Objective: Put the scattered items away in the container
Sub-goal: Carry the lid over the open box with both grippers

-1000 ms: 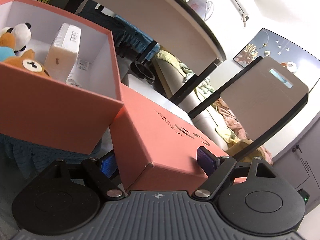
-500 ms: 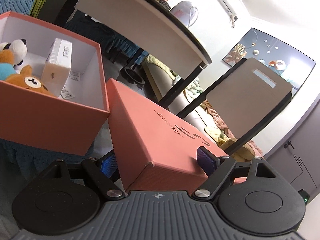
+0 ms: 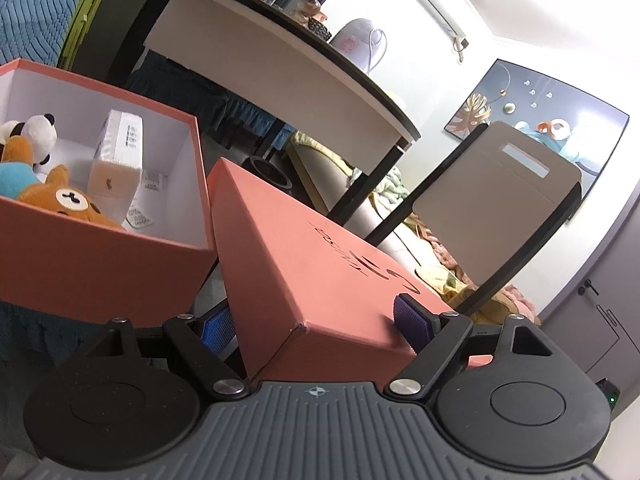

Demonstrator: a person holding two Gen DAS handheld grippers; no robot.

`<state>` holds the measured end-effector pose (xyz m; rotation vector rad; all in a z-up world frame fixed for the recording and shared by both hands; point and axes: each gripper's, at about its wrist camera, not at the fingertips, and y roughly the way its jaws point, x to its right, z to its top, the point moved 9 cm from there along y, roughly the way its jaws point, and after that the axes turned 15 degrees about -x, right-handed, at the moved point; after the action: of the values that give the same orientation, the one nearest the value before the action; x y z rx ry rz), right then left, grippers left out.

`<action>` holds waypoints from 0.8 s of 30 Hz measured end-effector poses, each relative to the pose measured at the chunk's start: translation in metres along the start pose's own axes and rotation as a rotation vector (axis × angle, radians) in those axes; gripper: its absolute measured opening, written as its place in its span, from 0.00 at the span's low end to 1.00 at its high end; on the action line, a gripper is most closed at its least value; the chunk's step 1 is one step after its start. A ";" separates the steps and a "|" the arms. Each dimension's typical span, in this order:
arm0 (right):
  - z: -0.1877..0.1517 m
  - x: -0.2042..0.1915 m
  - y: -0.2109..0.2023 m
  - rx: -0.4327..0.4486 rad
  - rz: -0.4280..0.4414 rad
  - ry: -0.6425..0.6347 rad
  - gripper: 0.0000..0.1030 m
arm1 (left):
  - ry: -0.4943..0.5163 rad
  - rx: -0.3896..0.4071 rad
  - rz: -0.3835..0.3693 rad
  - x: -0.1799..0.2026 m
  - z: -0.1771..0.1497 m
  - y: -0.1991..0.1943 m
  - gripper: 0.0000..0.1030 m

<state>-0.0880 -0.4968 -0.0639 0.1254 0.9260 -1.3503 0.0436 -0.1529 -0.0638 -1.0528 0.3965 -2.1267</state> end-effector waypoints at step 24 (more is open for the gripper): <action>0.027 -0.088 0.098 -0.043 0.157 -0.131 0.80 | -0.063 0.148 0.082 -0.070 0.050 -0.069 0.83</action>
<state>0.0159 -0.4181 -0.0317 0.0744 0.8175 -1.1787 0.0792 -0.0527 -0.0345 -0.9983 0.2434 -2.0122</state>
